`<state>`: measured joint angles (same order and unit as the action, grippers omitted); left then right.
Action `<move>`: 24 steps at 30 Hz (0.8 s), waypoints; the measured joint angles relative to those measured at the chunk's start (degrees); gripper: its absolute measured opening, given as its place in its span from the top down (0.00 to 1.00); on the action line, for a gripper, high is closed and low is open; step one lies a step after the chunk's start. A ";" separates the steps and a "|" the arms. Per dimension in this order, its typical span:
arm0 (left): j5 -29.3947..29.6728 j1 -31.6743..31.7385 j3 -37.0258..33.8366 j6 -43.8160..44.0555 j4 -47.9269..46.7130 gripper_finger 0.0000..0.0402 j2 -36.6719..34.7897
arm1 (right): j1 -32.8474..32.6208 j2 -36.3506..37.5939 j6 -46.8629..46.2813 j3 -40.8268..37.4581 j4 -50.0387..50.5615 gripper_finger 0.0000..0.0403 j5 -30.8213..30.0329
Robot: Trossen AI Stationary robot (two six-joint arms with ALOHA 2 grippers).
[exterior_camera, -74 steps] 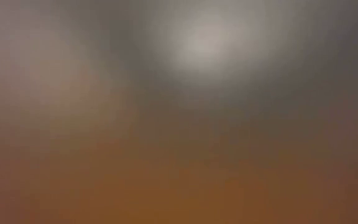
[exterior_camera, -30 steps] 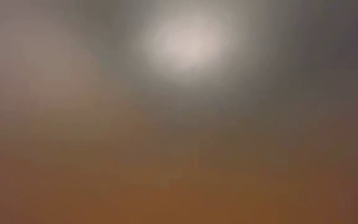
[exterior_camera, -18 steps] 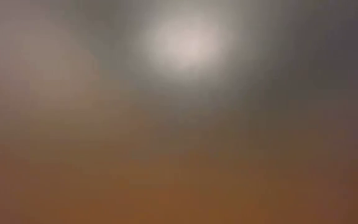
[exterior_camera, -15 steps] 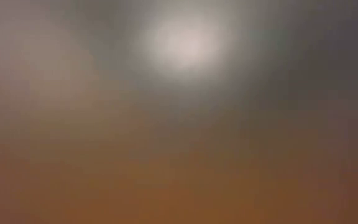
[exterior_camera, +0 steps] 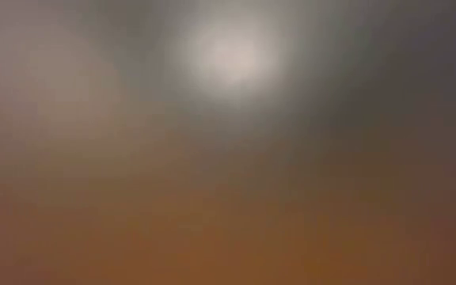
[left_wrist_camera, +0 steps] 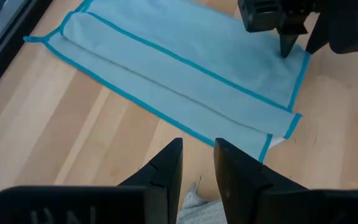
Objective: Roll microfiber towels into tight, uniform cylinder then place into a basket
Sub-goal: Fold the blue towel
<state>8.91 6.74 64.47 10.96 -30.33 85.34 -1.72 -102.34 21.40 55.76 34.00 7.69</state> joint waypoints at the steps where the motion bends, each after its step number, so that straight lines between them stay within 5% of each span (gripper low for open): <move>1: 0.00 0.00 0.00 0.00 -0.17 0.79 0.00 | -0.04 -0.08 -0.08 0.02 -0.55 0.59 -0.94; 6: 0.00 -0.02 0.00 0.00 -0.27 0.79 0.00 | -0.09 0.12 -1.98 -0.12 -1.89 0.68 -3.07; 13: 0.00 -0.02 0.00 0.00 -0.69 0.79 0.02 | 0.04 0.02 -7.76 -0.17 -3.28 0.96 -3.77; 20: -0.01 -0.02 0.00 -0.02 -0.71 0.79 0.02 | 1.28 1.39 -9.49 -0.41 -4.53 0.98 -3.22; 24: -0.02 -0.02 0.00 -0.04 -0.70 0.79 0.02 | 4.55 3.91 -13.39 -0.49 -5.59 0.98 2.79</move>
<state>8.88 6.72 64.47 10.93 -31.03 85.36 2.83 -98.43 8.02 55.27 28.41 10.47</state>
